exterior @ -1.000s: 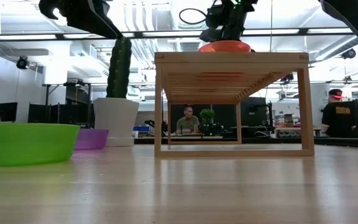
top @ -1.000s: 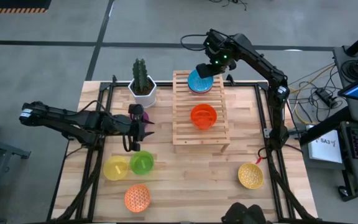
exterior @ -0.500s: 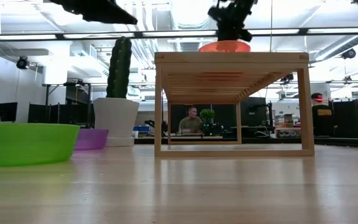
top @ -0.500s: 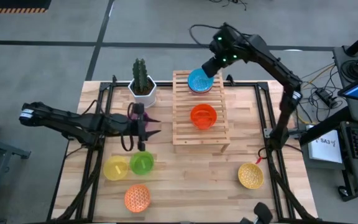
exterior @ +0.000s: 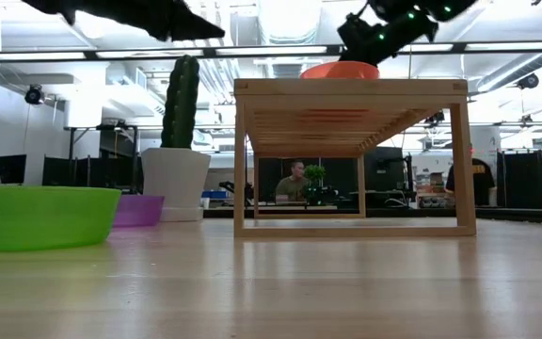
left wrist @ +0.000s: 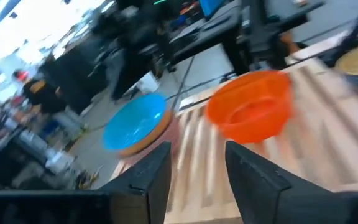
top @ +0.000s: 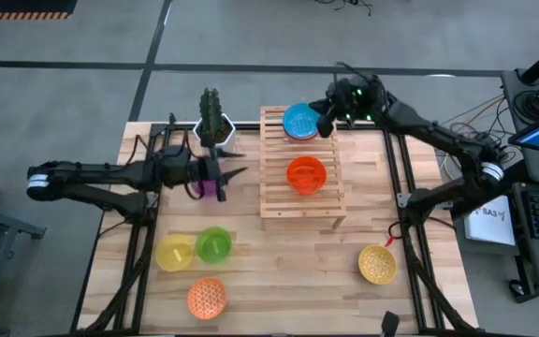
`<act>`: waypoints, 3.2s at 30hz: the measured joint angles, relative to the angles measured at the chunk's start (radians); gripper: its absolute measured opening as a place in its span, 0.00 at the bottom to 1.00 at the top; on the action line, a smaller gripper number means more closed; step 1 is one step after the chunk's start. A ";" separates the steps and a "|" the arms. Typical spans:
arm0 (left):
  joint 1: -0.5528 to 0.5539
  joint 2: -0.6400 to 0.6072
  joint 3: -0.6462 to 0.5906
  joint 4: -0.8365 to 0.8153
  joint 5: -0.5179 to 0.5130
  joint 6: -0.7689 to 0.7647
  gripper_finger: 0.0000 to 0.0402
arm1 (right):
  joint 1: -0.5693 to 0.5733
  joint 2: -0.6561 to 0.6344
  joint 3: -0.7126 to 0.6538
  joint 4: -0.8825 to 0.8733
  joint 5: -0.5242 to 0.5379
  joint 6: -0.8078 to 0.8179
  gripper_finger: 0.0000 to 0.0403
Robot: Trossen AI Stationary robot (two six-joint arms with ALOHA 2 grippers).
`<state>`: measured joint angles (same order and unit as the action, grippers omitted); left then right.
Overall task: Place and stack bowls onto a shelf
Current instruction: Stack the blue bowl on top of the blue patterned bowl on the shelf
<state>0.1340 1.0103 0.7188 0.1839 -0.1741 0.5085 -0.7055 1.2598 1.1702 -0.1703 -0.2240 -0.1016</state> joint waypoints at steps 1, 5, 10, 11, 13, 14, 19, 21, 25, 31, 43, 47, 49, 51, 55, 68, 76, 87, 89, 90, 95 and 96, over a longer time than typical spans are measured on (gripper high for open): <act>0.018 0.000 0.000 0.000 0.000 -0.014 0.32 | -0.002 -0.017 -0.038 0.053 -0.011 -0.004 0.02; 0.055 0.003 -0.003 -0.009 0.002 -0.071 0.29 | -0.021 -0.061 -0.136 0.162 -0.054 0.015 0.02; 0.056 0.006 -0.003 -0.007 0.004 -0.063 0.26 | -0.028 -0.066 -0.193 0.169 -0.064 0.054 0.02; 0.056 0.006 -0.003 -0.006 0.004 -0.058 0.26 | -0.028 -0.065 -0.198 0.170 -0.064 0.058 0.02; 0.056 0.006 -0.003 -0.004 0.003 -0.055 0.25 | -0.028 -0.061 -0.208 0.176 -0.064 0.062 0.02; 0.057 0.006 -0.003 -0.004 0.003 -0.052 0.25 | -0.028 -0.061 -0.210 0.177 -0.064 0.062 0.02; 0.058 0.006 -0.001 -0.004 0.003 -0.047 0.25 | -0.028 -0.060 -0.201 0.180 -0.064 0.065 0.02; 0.058 0.006 -0.001 -0.004 0.003 -0.046 0.25 | -0.028 -0.060 -0.187 0.181 -0.064 0.065 0.02; 0.058 0.006 -0.001 -0.008 0.003 -0.056 0.25 | -0.028 -0.065 -0.159 0.165 -0.064 0.075 0.02; 0.058 0.009 -0.001 -0.006 0.002 -0.120 0.25 | 0.000 -0.105 -0.133 0.147 -0.066 0.115 0.02; 0.101 0.233 0.093 0.265 0.034 -0.070 0.18 | 0.053 -0.112 -0.175 0.140 0.045 0.101 0.02; 0.144 0.332 0.191 0.239 0.035 -0.065 0.03 | 0.053 -0.113 -0.175 0.150 0.045 0.083 0.02; 0.172 0.379 0.231 0.233 0.035 -0.072 0.02 | 0.053 -0.113 -0.175 0.147 0.045 0.084 0.02; 0.198 0.420 0.272 0.238 0.035 -0.093 0.01 | 0.053 -0.113 -0.176 0.145 0.047 0.103 0.02; 0.225 0.492 0.344 0.207 0.035 -0.110 0.00 | 0.053 -0.113 -0.182 0.140 0.052 0.109 0.02; 0.267 0.616 0.435 0.156 0.037 -0.110 0.00 | 0.053 -0.113 -0.224 0.145 0.096 0.101 0.02; 0.275 0.621 0.433 0.142 0.037 -0.118 0.00 | 0.053 -0.113 -0.224 0.146 0.096 0.101 0.02; 0.277 0.625 0.432 0.119 0.055 -0.129 0.00 | 0.053 -0.113 -0.224 0.145 0.096 0.101 0.02; 0.277 0.625 0.432 0.115 0.056 -0.128 0.00 | 0.053 -0.113 -0.224 0.145 0.096 0.101 0.02; 0.277 0.625 0.432 0.112 0.056 -0.128 0.00 | 0.053 -0.113 -0.224 0.145 0.096 0.101 0.02; 0.277 0.625 0.432 0.115 0.056 -0.129 0.00 | 0.053 -0.113 -0.224 0.145 0.096 0.101 0.02; 0.277 0.625 0.432 0.115 0.056 -0.129 0.00 | 0.053 -0.113 -0.224 0.145 0.096 0.101 0.02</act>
<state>0.4114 1.6352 1.1507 0.2989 -0.1177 0.3798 -0.6529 1.1465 0.9463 -0.0254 -0.1280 -0.0002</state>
